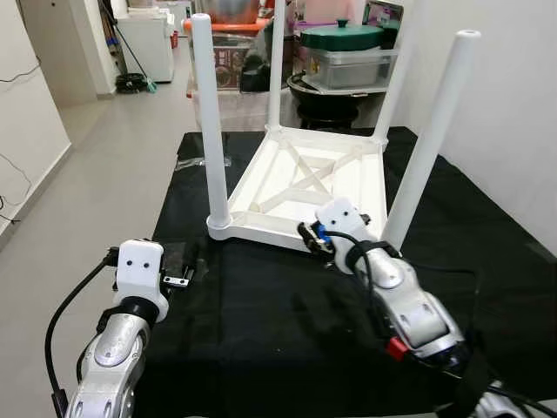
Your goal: Building children table
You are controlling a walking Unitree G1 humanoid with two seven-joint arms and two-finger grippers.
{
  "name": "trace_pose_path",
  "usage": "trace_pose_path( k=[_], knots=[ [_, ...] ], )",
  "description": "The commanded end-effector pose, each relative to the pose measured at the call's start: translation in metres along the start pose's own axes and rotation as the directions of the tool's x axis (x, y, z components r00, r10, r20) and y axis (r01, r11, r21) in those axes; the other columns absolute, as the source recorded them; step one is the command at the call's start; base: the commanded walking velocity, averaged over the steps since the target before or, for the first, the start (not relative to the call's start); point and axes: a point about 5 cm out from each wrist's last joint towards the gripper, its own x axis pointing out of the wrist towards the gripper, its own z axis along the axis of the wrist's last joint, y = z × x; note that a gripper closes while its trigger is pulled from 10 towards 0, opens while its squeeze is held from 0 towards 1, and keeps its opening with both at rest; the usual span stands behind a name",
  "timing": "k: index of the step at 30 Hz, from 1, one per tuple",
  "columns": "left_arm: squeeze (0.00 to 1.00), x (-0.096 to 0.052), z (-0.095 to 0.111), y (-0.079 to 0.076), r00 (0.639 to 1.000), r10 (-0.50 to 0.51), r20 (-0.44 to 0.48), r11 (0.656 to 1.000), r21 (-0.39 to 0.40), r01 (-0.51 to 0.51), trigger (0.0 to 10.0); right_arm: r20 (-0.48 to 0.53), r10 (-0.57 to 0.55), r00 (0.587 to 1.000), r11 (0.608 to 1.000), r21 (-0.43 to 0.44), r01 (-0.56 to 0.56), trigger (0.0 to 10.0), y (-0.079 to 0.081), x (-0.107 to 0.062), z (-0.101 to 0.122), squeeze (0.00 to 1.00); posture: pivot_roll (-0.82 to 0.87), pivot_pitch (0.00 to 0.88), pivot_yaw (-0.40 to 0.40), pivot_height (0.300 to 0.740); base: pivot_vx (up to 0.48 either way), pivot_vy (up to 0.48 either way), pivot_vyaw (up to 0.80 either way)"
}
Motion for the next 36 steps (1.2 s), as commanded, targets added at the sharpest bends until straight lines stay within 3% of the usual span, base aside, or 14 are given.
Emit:
trace_pose_path(
  k=[1, 2, 4, 7, 16, 26, 36],
  knots=[
    [0.0, -0.002, 0.001, -0.003, 1.0, -0.015, 0.003, 1.0, -0.026, 0.015, 10.0, 0.071, 0.02, 0.997, 1.0, 0.023, -0.022, 10.0, 0.003, 0.002, 0.01, 0.0, 0.07, 0.0, -0.063, 0.74, 0.0, 0.0, 0.0],
    [0.0, -0.002, 0.001, -0.003, 1.0, -0.015, 0.003, 1.0, -0.026, 0.015, 10.0, 0.071, 0.02, 0.997, 1.0, 0.023, -0.022, 10.0, 0.003, 0.002, 0.01, 0.0, 0.07, 0.0, -0.063, 0.74, 0.0, 0.0, 0.0],
    [0.0, -0.001, 0.0, -0.004, 1.0, -0.026, -0.002, 0.999, -0.032, 0.026, 10.0, 0.137, 0.051, 0.989, 0.99, 0.124, -0.068, 10.0, 0.005, -0.002, 0.016, 0.0, 0.07, 0.0, -0.062, 0.74, 0.0, 0.127, 0.0],
    [0.0, 0.001, 0.001, -0.005, 0.999, -0.035, -0.002, 0.999, -0.034, 0.035, 10.0, 0.153, 0.04, 0.987, 0.985, 0.161, -0.065, 10.0, 0.006, -0.003, 0.017, 0.0, 0.07, 0.0, -0.057, 0.74, 0.0, 0.405, 0.0],
    [0.0, 0.003, 0.003, -0.006, 0.999, -0.042, 0.01, 0.999, -0.031, 0.042, 10.0, 0.162, 0.024, 0.987, 0.981, 0.184, -0.054, 10.0, 0.006, -0.001, 0.016, 0.0, 0.07, 0.0, -0.055, 0.74, 0.0, 0.433, 0.0],
    [0.0, 0.005, 0.009, -0.01, 0.996, -0.069, 0.06, 0.996, -0.047, 0.072, 10.0, 0.163, -0.018, 0.986, 0.975, 0.224, -0.019, 10.0, 0.0, -0.003, 0.01, 0.0, 0.06, 0.0, -0.047, 0.74, 0.0, 0.0, 0.0],
    [0.0, 0.006, 0.013, -0.014, 0.991, -0.101, 0.083, 0.992, -0.062, 0.107, 10.0, 0.177, -0.03, 0.984, 0.977, 0.214, -0.008, 10.0, -0.005, -0.001, 0.01, 0.0, 0.06, 0.0, -0.048, 0.74, 0.349, 0.0, 0.0]
  ],
)
